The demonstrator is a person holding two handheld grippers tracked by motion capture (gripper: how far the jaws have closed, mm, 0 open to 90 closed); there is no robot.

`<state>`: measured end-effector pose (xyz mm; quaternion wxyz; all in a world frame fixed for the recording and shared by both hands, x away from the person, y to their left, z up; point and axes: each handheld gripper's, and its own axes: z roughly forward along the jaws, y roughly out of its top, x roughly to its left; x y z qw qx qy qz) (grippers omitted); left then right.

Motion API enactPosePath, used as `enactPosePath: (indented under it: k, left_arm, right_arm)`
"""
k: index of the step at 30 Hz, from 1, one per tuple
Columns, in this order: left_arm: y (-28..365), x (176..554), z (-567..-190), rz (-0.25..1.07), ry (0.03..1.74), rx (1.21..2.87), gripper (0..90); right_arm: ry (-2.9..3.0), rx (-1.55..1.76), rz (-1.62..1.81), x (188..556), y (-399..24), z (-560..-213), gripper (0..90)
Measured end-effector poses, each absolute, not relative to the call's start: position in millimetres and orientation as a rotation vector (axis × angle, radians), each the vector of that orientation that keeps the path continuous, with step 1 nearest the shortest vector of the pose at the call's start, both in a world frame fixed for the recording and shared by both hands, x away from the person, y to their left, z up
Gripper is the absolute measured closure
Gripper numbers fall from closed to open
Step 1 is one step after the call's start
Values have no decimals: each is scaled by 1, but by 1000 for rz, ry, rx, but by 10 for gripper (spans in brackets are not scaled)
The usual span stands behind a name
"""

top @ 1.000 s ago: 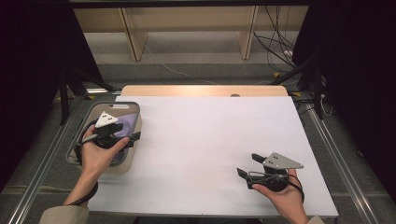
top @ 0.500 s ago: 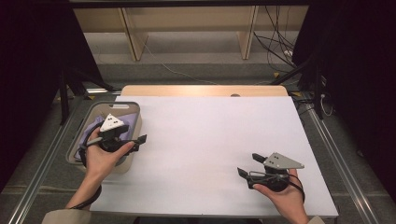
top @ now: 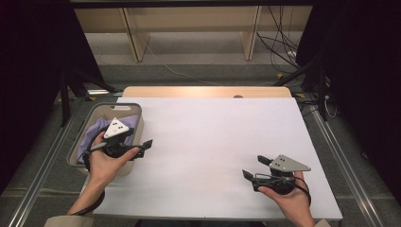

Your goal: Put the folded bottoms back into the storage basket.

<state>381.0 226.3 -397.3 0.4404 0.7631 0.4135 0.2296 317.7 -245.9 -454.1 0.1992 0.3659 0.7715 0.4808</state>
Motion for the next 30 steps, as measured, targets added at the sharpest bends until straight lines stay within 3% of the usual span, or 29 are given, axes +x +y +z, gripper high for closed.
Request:
enactPosePath:
  k: [21,30]
  left_arm:
    - [215,360,-415,560,906,1885,112]
    - [212,353,-423,538,886,1908,43]
  right_arm:
    - [2156,1027,1347,317,-249,-454,228]
    - [2158,1016,1338,317,-249,-455,228]
